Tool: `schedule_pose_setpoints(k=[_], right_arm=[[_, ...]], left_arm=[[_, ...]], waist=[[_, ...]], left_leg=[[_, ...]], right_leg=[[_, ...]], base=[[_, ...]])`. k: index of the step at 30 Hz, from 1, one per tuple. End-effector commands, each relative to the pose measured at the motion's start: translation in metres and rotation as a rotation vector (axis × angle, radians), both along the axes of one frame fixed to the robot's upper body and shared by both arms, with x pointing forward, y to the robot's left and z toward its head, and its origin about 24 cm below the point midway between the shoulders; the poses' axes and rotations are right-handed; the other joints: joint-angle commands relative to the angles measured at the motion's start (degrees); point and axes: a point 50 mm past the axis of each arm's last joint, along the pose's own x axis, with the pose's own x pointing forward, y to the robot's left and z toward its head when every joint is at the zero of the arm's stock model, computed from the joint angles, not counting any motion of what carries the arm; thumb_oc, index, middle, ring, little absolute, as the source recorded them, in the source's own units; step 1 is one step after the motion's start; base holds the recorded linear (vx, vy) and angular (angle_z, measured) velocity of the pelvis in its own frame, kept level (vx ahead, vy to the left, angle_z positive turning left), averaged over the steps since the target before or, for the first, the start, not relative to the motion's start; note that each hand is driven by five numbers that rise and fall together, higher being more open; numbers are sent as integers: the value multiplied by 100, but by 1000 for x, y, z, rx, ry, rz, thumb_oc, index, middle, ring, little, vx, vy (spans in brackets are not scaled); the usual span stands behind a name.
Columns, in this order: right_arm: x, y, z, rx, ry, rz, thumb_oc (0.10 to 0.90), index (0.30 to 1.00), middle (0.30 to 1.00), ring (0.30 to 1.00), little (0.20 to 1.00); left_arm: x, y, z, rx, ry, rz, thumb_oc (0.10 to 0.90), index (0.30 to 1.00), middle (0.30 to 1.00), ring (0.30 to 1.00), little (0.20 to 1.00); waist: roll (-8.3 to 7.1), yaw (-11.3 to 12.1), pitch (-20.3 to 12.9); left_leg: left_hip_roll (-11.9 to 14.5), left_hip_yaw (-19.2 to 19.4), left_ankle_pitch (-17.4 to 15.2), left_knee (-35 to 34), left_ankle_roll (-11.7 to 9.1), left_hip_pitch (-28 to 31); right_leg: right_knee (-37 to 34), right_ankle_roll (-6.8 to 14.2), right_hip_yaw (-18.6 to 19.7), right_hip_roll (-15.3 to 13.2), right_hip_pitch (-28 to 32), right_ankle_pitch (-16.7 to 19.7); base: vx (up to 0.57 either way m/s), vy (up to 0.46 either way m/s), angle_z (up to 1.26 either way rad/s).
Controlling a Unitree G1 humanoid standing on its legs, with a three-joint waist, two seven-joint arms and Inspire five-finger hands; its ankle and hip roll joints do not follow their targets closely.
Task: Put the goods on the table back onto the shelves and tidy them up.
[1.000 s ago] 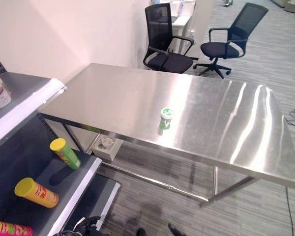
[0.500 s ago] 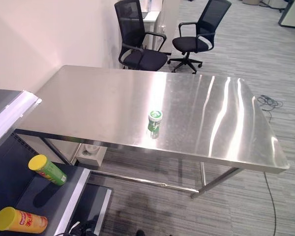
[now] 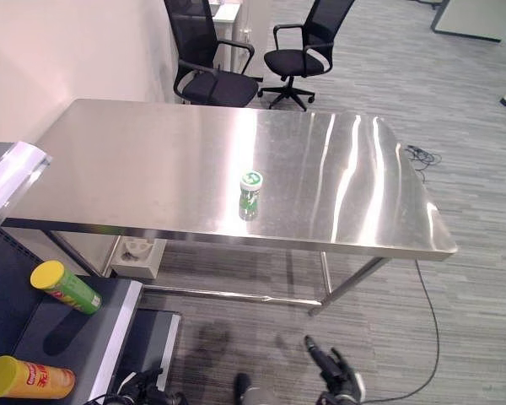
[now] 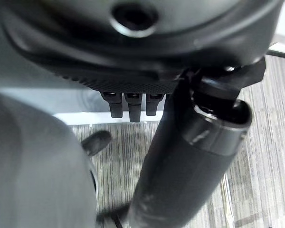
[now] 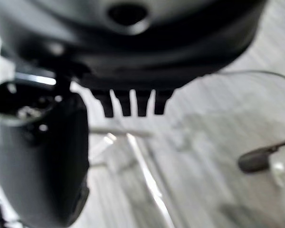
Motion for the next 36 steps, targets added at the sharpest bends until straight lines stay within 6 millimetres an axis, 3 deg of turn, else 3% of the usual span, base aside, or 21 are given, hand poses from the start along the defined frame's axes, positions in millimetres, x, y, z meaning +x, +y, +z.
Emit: schedule_pose_setpoints(k=[1, 3, 5, 6, 7, 9, 10, 13, 14, 16, 17, 18, 21, 24, 27, 28, 31, 32, 34, 35, 36], right_arm=[[25, -28, 42, -254, -135, 47, 800, 900, 900, 900, 900], [38, -36, 80, -366, -283, 81, 800, 900, 900, 900, 900], [46, -36, 110, -376, -426, 185, 800, 900, 900, 900, 900], [51, -32, 124, -356, -495, 283, 800, 900, 900, 900, 900], [52, -31, 154, -375, -539, 512, 800, 900, 900, 900, 900], [45, -34, 176, -394, -485, 764, 800, 900, 900, 900, 900], [45, -34, 176, -393, -485, 764, 800, 900, 900, 900, 900], [41, -31, 171, -314, -330, 979, 800, 900, 900, 900, 900], [36, -27, 160, -277, -208, 1093, 800, 900, 900, 900, 900], [32, -21, 144, -205, -125, 1168, 800, 900, 900, 900, 900], [31, -18, 135, -176, -93, 1187, 800, 900, 900, 900, 900], [27, -14, 111, -114, -30, 1181, 800, 900, 900, 900, 900], [10, -11, 74, -49, 94, 1136, 800, 900, 900, 900, 900], [-28, -35, 54, 10, 230, 987, 800, 900, 900, 900, 900], [-63, -71, 55, 9, 310, 767, 800, 900, 900, 900, 900], [-111, -121, 69, -71, 426, 478, 800, 900, 900, 900, 900], [-148, -171, 105, -204, 438, 127, 800, 900, 900, 900, 900], [-173, -195, 131, -294, 408, -109, 800, 900, 900, 900, 900], [-201, -218, 160, -370, 398, -377, 800, 900, 900, 900, 900], [-209, -232, 190, -452, 378, -497, 800, 900, 900, 900, 900], [-202, -246, 227, -595, 347, -564, 800, 900, 900, 900, 900]], left_arm=[[19, 3, 7, 14, -86, 22, 800, 900, 900, 900, 900], [22, 7, 9, 24, -100, 8, 800, 900, 900, 900, 900], [15, 16, 7, 33, -75, 9, 800, 900, 900, 900, 900], [11, 21, 7, 40, -60, 19, 800, 900, 900, 900, 900], [5, 30, 6, 42, -35, 37, 800, 900, 900, 900, 900], [-3, 33, 5, 19, -21, 55, 800, 900, 900, 900, 900], [-3, 33, 5, 19, -21, 55, 800, 900, 900, 900, 900], [1, 22, 4, -21, -24, -42, 800, 900, 900, 900, 900], [4, 13, 5, -49, -28, -124, 800, 900, 900, 900, 900], [8, 5, 5, -53, -34, -212, 800, 900, 900, 900, 900], [10, 1, 6, -59, -36, -245, 800, 900, 900, 900, 900], [12, -5, 6, -70, -37, -281, 800, 900, 900, 900, 900], [14, -4, 5, -58, -24, -259, 800, 900, 900, 900, 900], [14, -2, 5, -44, -18, -265, 800, 900, 900, 900, 900], [11, 7, 5, -16, -6, -256, 800, 900, 900, 900, 900], [4, 17, 4, 2, 12, -215, 800, 900, 900, 900, 900], [-3, 22, 3, 8, 32, -174, 800, 900, 900, 900, 900], [-4, 20, 2, 3, 40, -164, 800, 900, 900, 900, 900], [0, 12, 1, -5, 39, -214, 800, 900, 900, 900, 900], [5, 9, 2, -2, 30, -253, 800, 900, 900, 900, 900], [9, 8, 3, 8, 23, -282, 800, 900, 900, 900, 900]], waist=[[-27, -120, -223], [-138, -150, -288], [-290, -121, -381], [-395, -97, -433], [-599, -57, -531], [-665, -36, -590], [-671, -39, -605], [-710, -48, -655], [-670, -31, -675], [-592, 14, -701], [-557, 21, -704], [-489, 56, -712], [-414, 38, -685], [-387, -113, -648], [-401, -299, -619], [-409, -473, -594], [-429, -660, -605], [-431, -766, -604], [-417, -813, -628], [-431, -847, -654], [-425, -866, -671]], left_leg=[[-122, -177, -650, 53, -310, 260], [-63, -288, -718, 53, -390, 378], [-36, -277, -755, 53, -462, 476], [-36, -253, -761, 53, -508, 515], [81, -252, -704, 53, -656, 571], [314, -253, -643, 53, -816, 617], [304, -255, -633, 53, -814, 597], [531, -345, -522, 53, -933, 550], [632, -369, -455, 53, -965, 517], [681, -401, -441, 53, -1000, 508], [691, -412, -440, 53, -1005, 506], [675, -458, -425, 53, -991, 473], [572, -504, -481, 53, -927, 463], [428, -492, -562, 53, -852, 494], [309, -396, -625, 53, -804, 547], [229, -273, -675, 53, -777, 568], [161, -150, -700, 53, -746, 570], [129, -102, -726, 53, -720, 584], [96, -100, -757, 53, -672, 574], [100, -107, -771, 53, -662, 564], [104, -115, -804, 53, -653, 585]], right_leg=[[-328, -69, 312, -168, -240, 934], [-578, 82, 685, -474, -225, 1352], [-759, 177, 608, -576, -105, 1489], [-853, 239, 511, -591, -9, 1497], [-886, 328, 478, -476, 68, 1559], [-906, 317, 392, -331, 125, 1479], [-907, 318, 395, -341, 106, 1486], [-911, 260, 264, -150, 185, 1340], [-957, 207, 188, -48, 251, 1196], [-1048, 178, 132, 19, 357, 1096], [-1073, 167, 109, 33, 397, 1065], [-1063, 152, 63, 32, 433, 1033], [-1001, 169, 93, -25, 419, 1039], [-978, 235, 189, -100, 367, 1192], [-990, 303, 364, -151, 296, 1387], [-1023, 328, 539, -177, 227, 1528], [-1062, 328, 696, -192, 134, 1654], [-1079, 328, 763, -184, 95, 1695], [-1103, 328, 797, -187, 79, 1720], [-1127, 328, 789, -181, 87, 1725], [-1150, 328, 785, -167, 115, 1711]], base=[[173, -236, 8], [195, -281, 25], [145, -235, 38], [187, -348, 34], [192, -365, 33], [138, -254, 15], [84, -196, 20], [50, -145, 24], [37, -62, 10], [44, -40, 3], [31, 26, 14], [11, 45, 14], [-23, 75, 10], [-48, 106, 1], [-44, 76, -20], [-50, 95, -44], [-37, 66, -53], [-16, 59, -57], [-8, 67, -31], [2, 60, -26], [30, 40, -17]])
